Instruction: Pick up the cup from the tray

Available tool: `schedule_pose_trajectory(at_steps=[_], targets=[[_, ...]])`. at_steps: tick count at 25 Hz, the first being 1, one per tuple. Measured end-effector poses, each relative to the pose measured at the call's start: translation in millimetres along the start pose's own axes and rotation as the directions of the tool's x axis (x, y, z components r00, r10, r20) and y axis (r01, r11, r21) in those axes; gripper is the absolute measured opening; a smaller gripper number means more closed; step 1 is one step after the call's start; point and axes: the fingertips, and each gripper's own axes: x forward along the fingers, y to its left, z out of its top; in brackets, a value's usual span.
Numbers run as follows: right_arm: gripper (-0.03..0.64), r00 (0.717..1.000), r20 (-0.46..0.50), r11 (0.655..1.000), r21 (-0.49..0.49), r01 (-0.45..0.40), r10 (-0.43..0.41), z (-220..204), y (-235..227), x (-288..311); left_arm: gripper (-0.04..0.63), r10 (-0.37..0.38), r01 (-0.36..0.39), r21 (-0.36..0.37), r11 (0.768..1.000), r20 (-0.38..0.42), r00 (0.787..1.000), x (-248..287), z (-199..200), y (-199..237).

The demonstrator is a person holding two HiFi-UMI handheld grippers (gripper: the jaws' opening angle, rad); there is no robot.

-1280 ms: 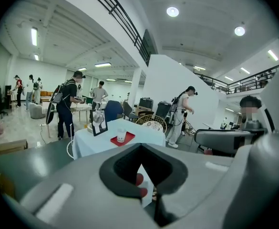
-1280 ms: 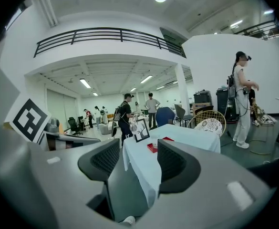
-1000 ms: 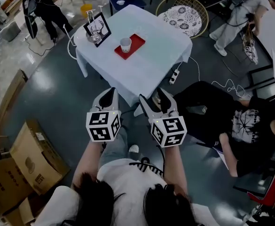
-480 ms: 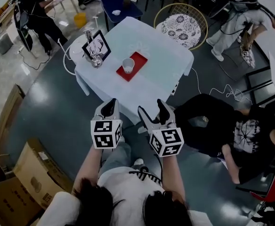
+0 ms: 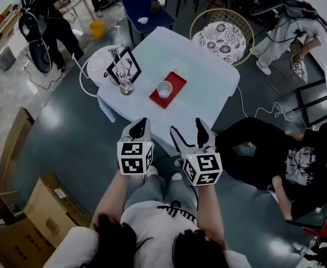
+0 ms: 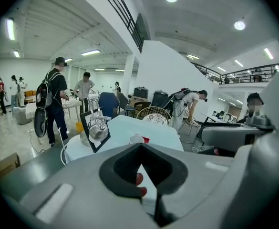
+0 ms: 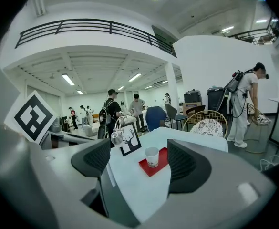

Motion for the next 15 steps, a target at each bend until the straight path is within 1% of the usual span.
schedule_pose_trajectory(at_steps=[3,9,15], targets=[[0.384,1.000,-0.016,0.999,-0.035,-0.005,0.005,1,4,17,0.000,0.001,-0.001,0.000,1.000,-0.012,1.000,10,2,11],[0.387,1.000,0.008,1.000,-0.023,-0.020,0.020,9,-3,44,0.000,-0.006,0.006,-0.016,1.000,-0.002,1.000,30,13,17],[0.393,0.999,-0.025,0.996,-0.069,-0.050,0.048,2,-2,78,0.000,0.011,-0.011,-0.002,1.000,-0.014,1.000,51,14,26]])
